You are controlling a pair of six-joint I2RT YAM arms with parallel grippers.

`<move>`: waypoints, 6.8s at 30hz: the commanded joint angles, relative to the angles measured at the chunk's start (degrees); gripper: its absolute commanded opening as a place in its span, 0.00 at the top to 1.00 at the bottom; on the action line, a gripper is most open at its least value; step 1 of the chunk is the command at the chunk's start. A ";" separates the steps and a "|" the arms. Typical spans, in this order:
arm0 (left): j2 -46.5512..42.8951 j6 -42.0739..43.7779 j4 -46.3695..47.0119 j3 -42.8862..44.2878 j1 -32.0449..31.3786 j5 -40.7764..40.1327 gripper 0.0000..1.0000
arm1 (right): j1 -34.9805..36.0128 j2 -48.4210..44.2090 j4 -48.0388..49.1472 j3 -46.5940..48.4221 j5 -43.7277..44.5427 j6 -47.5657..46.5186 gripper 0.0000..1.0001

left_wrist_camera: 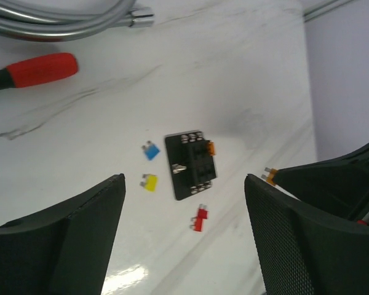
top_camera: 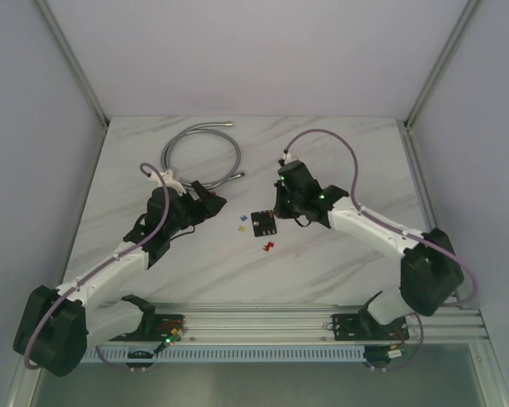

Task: Snap on the fuse box
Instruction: Pick up the fuse from the center of the board, then install the fuse at the fuse box base.

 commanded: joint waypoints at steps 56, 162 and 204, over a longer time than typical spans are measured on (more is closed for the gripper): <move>3.57 10.50 -7.14 2.08 4.79 -1.46 0.00 | 3.86 32.41 -27.00 27.77 9.40 -3.89 0.96; 4.31 6.65 -7.75 2.39 4.76 1.65 0.00 | 2.75 19.96 -11.75 10.74 9.72 -6.27 0.70; 3.94 7.36 -8.44 2.57 4.83 1.44 0.00 | 0.38 25.34 -16.21 16.27 5.89 -5.79 0.91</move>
